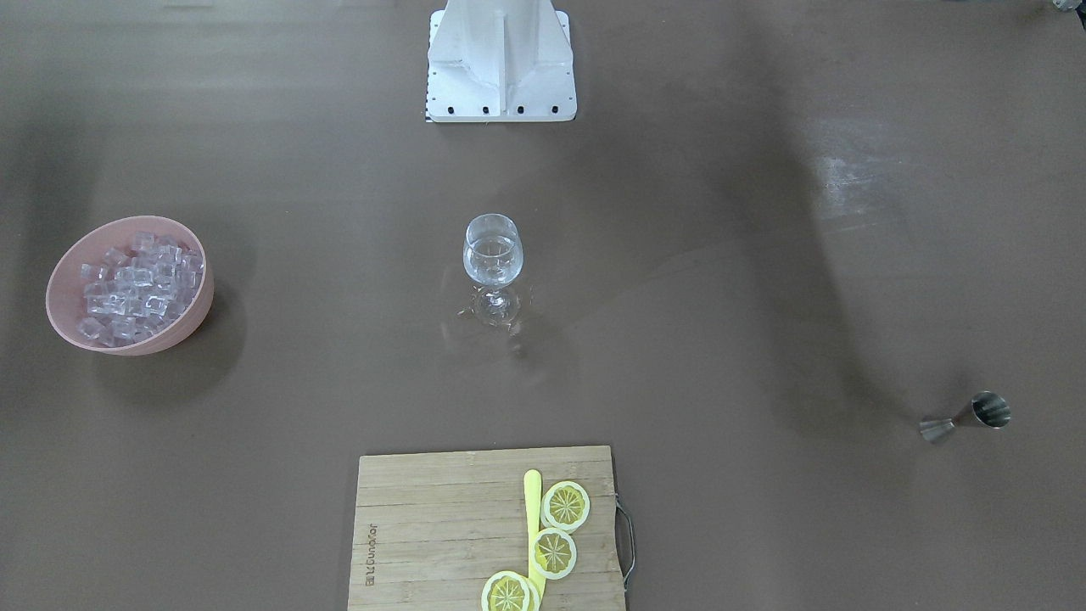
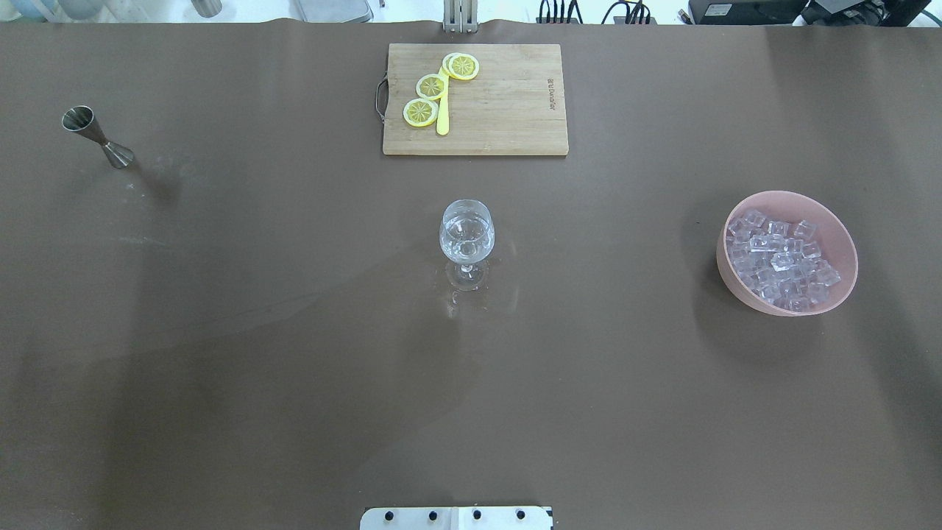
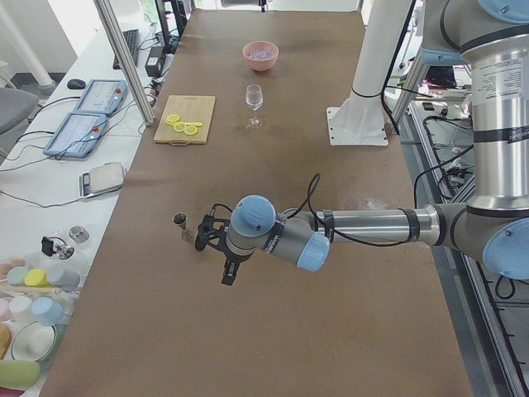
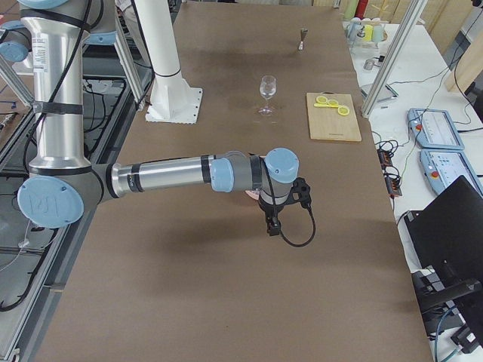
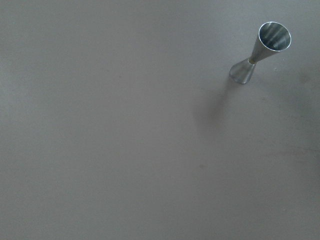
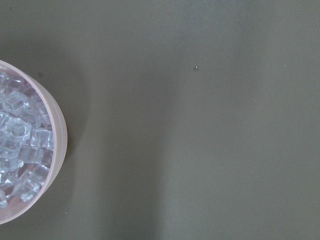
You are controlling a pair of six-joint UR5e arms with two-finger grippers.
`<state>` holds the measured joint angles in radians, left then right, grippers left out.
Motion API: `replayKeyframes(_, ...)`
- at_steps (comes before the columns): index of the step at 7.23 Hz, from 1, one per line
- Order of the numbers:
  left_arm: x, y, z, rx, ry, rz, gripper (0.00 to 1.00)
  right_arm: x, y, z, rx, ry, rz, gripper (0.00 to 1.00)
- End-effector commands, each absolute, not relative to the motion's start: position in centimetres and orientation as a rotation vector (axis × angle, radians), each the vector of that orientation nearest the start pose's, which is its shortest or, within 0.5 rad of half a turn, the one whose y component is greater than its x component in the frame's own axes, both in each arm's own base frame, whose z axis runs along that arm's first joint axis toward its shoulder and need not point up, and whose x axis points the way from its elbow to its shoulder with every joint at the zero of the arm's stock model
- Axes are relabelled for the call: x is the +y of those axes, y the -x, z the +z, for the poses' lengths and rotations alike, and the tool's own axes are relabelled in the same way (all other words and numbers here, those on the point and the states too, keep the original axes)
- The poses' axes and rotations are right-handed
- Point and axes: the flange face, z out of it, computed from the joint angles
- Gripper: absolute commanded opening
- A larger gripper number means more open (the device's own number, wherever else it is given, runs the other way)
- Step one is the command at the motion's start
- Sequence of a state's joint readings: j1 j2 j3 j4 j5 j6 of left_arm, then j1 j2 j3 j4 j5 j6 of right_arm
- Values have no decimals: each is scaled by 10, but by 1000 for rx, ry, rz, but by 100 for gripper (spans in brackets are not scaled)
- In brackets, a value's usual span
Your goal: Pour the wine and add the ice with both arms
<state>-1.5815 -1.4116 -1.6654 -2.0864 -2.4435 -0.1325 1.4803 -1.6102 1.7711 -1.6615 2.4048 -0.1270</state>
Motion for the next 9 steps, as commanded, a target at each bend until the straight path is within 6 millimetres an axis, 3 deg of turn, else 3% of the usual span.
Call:
replayKeyframes(1,-424,60,623,878,-508,132,99,-485,-16,576,-833,-97,-240,100)
replayKeyframes(3,-445,60,600,864,-601,176,98,-485,-16,575,-833,-99,-242,100)
replayKeyframes(4,-454,57,599,864,-604,184,98,-485,-16,569,-832,-111,-248,100)
replayKeyframes(5,-486,57,588,863,-626,185,98,-488,-16,562,-832,-126,-255,100)
replayKeyframes(6,-522,45,591,891,-591,145,98,-487,-16,550,-831,-150,-266,100)
replayKeyframes(7,-536,27,592,895,-619,121,98,-487,-16,547,-833,-154,-266,100)
replayKeyframes(9,-540,-51,599,886,-688,78,98,-482,-15,539,-849,-169,-276,100)
